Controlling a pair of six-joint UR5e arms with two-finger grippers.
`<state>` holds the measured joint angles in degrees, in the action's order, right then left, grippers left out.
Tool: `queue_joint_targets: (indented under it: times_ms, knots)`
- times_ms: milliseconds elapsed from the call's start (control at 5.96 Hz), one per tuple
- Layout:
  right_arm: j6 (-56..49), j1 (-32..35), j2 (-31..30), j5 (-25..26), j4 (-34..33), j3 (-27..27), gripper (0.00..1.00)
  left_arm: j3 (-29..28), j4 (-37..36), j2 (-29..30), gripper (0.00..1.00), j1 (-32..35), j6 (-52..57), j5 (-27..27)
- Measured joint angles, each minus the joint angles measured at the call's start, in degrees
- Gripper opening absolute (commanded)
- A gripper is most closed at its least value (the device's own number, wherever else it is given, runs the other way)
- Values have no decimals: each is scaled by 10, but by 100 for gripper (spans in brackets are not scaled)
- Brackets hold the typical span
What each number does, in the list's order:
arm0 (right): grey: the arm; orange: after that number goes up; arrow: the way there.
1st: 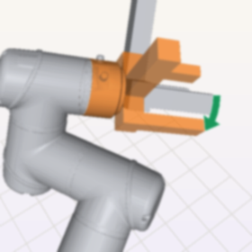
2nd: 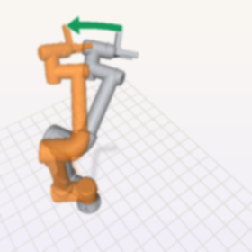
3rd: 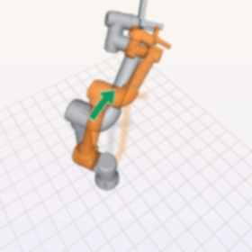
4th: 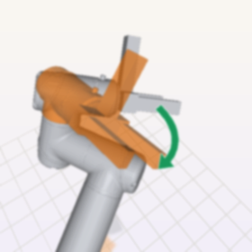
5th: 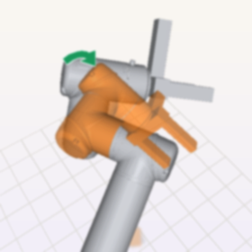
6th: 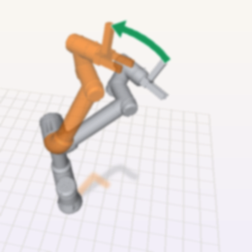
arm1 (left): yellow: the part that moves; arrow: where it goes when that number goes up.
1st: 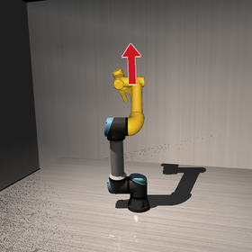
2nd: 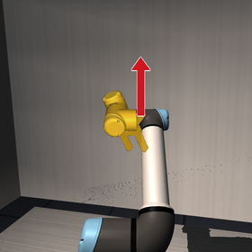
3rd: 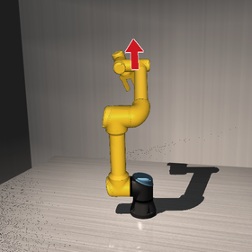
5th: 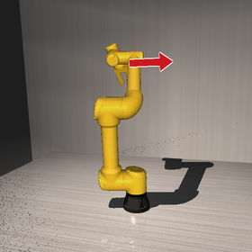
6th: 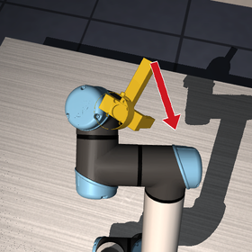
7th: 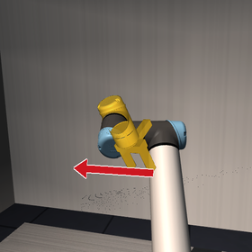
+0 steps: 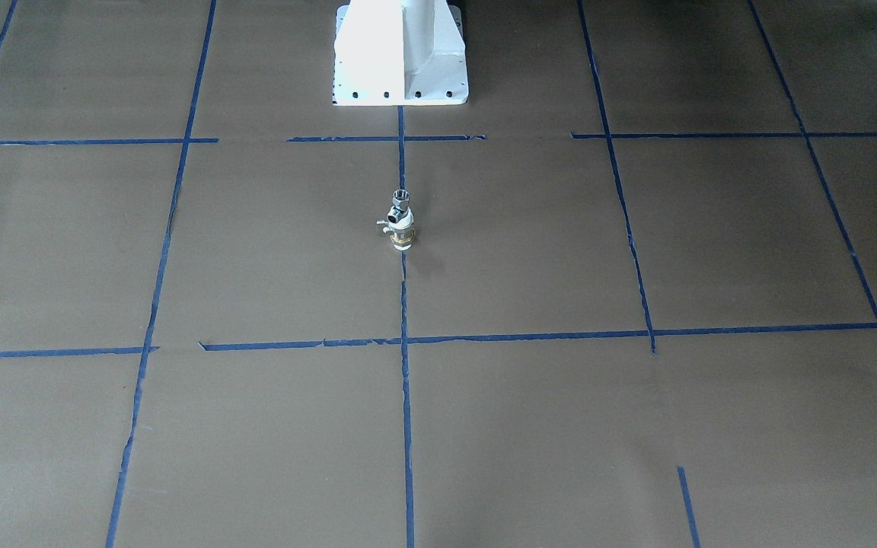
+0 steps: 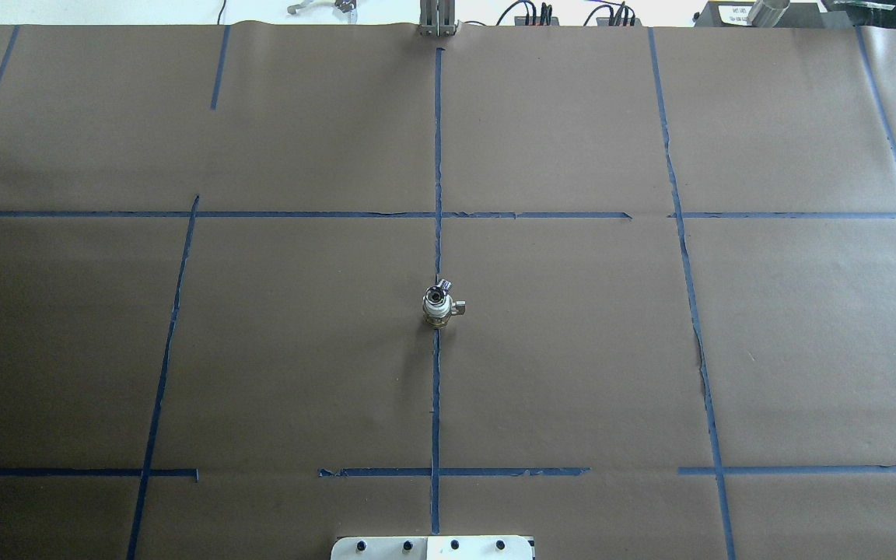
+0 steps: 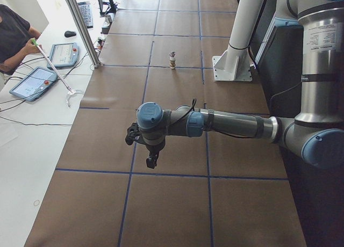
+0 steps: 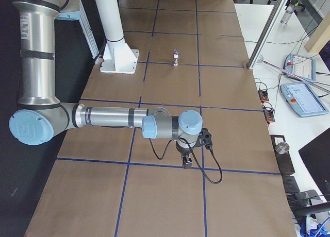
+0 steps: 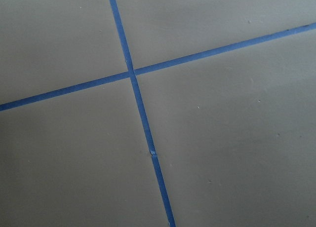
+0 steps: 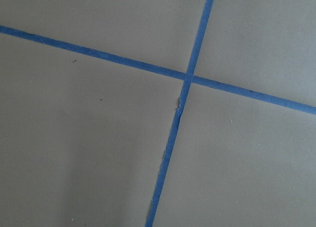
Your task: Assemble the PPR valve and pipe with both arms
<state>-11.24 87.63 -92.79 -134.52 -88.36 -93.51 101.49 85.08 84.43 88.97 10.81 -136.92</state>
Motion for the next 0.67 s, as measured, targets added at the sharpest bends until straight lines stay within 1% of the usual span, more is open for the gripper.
queue_joint_targets:
  times_ms: [336, 504, 672]
  knots:
    - [1, -1, 3, 5, -2, 0, 100, -14, -2, -5, 100, 0, -16, 16]
    - [3, -1, 6, 5, -3, 1, 100, -18, -7, -6, 100, 0, -17, 14]
    - [5, -2, 11, 6, -3, 0, 100, -18, -16, -8, 100, 1, -19, 2]
